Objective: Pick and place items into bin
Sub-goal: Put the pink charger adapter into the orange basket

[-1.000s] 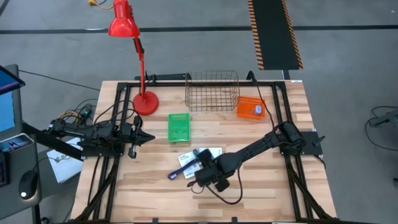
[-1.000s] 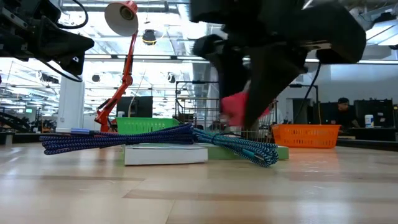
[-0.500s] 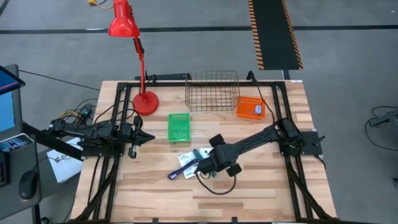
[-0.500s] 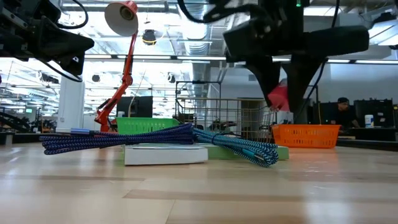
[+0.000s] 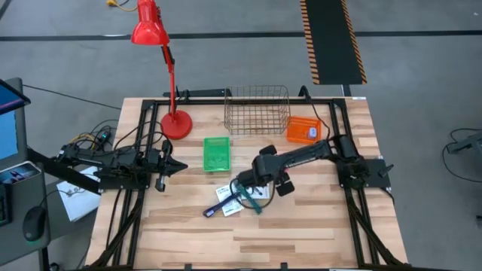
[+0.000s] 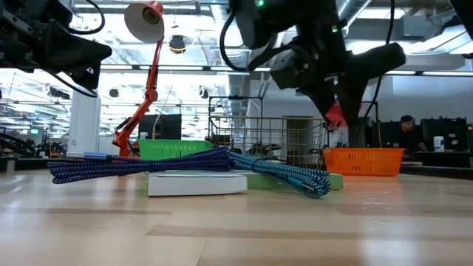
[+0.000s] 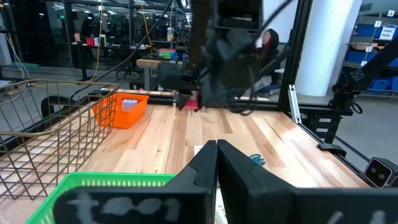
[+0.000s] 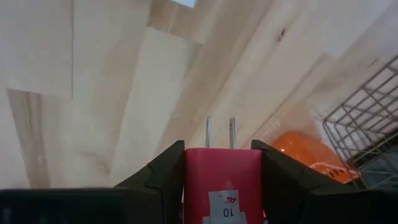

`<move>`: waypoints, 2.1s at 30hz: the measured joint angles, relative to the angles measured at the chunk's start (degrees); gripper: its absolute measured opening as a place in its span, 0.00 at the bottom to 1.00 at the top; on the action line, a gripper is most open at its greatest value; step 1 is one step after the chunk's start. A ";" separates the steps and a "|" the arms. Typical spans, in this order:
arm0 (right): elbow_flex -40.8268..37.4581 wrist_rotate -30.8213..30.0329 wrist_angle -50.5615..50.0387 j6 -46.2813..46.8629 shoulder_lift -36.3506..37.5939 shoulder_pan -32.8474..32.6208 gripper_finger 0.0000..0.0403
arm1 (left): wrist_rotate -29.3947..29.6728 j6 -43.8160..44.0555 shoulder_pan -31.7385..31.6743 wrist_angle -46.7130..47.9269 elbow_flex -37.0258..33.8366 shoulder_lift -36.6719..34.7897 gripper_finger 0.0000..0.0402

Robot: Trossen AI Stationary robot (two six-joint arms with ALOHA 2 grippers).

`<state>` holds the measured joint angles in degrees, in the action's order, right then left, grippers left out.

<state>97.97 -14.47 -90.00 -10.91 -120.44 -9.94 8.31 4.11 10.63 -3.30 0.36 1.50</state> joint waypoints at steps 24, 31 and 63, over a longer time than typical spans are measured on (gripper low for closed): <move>-0.11 3.42 4.45 -4.68 22.25 20.07 0.39 | 0.00 0.01 0.00 -0.01 0.00 -0.02 0.00; -0.11 5.63 6.21 -7.03 25.90 27.59 0.38 | -0.01 -0.01 0.00 0.01 0.00 -0.02 0.00; -23.57 11.68 17.11 -11.89 25.44 52.09 0.43 | 0.00 -0.01 -0.01 0.01 0.01 -0.02 0.00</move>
<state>74.40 -2.79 -72.89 -22.80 -95.00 42.15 8.31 4.10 10.62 -3.29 0.37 1.48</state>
